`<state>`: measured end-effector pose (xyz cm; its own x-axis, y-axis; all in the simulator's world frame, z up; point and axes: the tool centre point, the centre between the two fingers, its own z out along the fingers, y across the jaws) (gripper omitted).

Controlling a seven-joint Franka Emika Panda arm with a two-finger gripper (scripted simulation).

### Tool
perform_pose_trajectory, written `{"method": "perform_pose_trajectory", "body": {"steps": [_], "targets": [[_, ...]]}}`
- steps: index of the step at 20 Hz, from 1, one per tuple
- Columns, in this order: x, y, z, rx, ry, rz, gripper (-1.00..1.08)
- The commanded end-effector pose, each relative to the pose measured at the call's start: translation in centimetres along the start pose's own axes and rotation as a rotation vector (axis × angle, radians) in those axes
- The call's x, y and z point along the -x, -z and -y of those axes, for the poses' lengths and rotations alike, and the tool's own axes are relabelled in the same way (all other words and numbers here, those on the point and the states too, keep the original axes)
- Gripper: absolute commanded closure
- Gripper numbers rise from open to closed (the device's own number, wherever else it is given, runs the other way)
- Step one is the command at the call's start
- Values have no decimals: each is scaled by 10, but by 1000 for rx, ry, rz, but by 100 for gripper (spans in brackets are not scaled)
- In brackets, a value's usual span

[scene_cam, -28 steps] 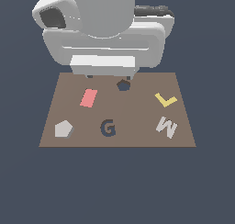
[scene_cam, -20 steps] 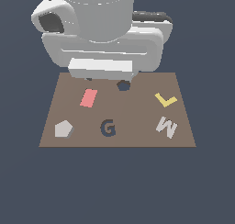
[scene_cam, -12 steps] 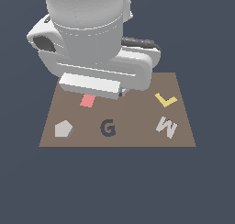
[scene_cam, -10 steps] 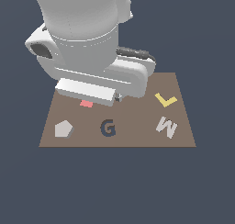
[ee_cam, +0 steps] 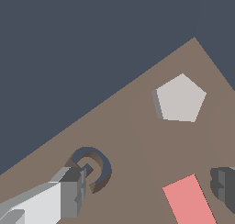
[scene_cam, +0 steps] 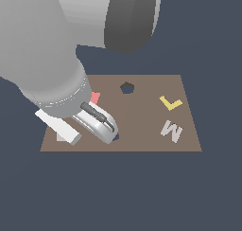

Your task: Insert a designated object into the corresponding slot on a board.

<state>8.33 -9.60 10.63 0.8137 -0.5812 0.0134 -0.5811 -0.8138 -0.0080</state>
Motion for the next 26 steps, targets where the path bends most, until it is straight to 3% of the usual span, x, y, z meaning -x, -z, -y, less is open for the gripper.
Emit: {"method": "perform_pose_trajectory", "body": {"steps": [1, 13, 26], "targets": [[-15, -13, -9, 3, -93, 2, -92], [-53, -53, -44, 10, -364, 10, -92], [-55, -67, -49, 11, -393, 12, -92]]}}
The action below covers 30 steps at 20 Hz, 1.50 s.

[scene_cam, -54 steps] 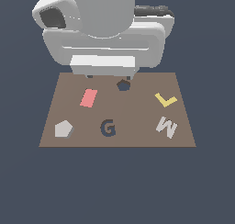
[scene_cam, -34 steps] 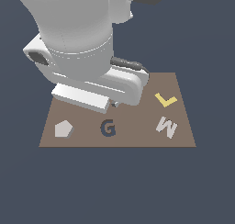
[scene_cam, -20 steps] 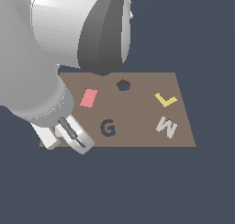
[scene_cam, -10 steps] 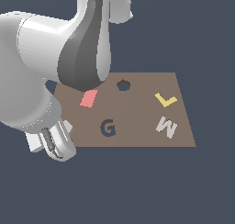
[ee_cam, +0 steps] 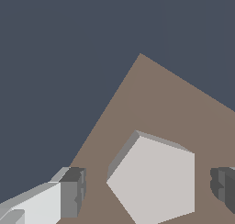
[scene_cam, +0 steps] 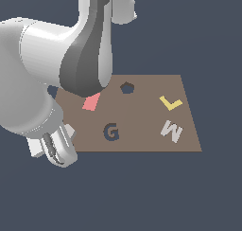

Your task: Insert a designated object into the corresponding slot on a board.

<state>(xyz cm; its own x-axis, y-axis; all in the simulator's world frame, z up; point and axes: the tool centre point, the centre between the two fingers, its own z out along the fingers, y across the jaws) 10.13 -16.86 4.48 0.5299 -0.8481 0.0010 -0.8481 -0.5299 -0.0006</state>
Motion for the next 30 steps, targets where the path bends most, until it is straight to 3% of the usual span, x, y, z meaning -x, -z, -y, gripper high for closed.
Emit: {"method": "perform_pose_trajectory", "body": {"steps": [1, 5, 6, 30], "targets": [[1, -9, 0, 1, 0, 1, -92], [0, -15, -1, 1, -2, 1, -92], [0, -15, -1, 1, -2, 1, 108], [11, -12, -2, 1, 6, 2, 108]]}}
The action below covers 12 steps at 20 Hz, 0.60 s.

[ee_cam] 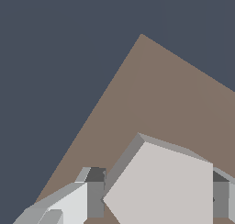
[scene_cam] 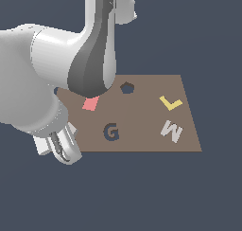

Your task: Insert a designated object into the corresponding slot on a board.

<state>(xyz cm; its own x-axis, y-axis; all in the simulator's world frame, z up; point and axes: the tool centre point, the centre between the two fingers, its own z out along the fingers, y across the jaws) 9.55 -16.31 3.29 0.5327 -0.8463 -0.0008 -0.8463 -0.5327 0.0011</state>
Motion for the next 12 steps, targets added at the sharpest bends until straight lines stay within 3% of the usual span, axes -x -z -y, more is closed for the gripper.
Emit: {"method": "perform_pose_trajectory", "body": {"steps": [1, 12], "targets": [[6, 1, 0, -1, 5, 0, 108], [57, 2, -7, -1, 43, 0, 108]]}}
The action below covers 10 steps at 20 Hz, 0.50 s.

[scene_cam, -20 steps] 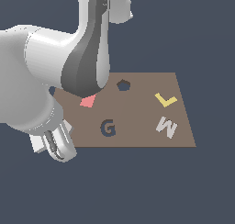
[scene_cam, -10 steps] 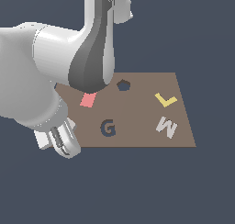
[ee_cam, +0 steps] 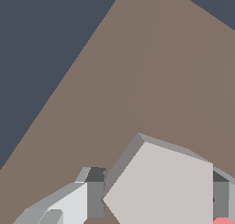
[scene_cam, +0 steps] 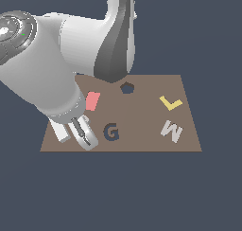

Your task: Insert a designated object into the corresponding slot on a board.

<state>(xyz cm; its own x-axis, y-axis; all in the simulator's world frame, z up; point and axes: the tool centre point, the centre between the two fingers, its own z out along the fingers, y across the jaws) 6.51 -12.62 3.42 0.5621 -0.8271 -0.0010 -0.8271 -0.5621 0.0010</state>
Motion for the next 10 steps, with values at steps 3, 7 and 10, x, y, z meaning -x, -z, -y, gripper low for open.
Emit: {"method": "perform_pose_trajectory", "body": {"steps": [3, 7, 10], "targets": [[33, 1, -4, -1, 25, 0, 108], [71, 2, -9, -1, 54, 0, 108], [99, 3, -14, -1, 75, 0, 108]]}}
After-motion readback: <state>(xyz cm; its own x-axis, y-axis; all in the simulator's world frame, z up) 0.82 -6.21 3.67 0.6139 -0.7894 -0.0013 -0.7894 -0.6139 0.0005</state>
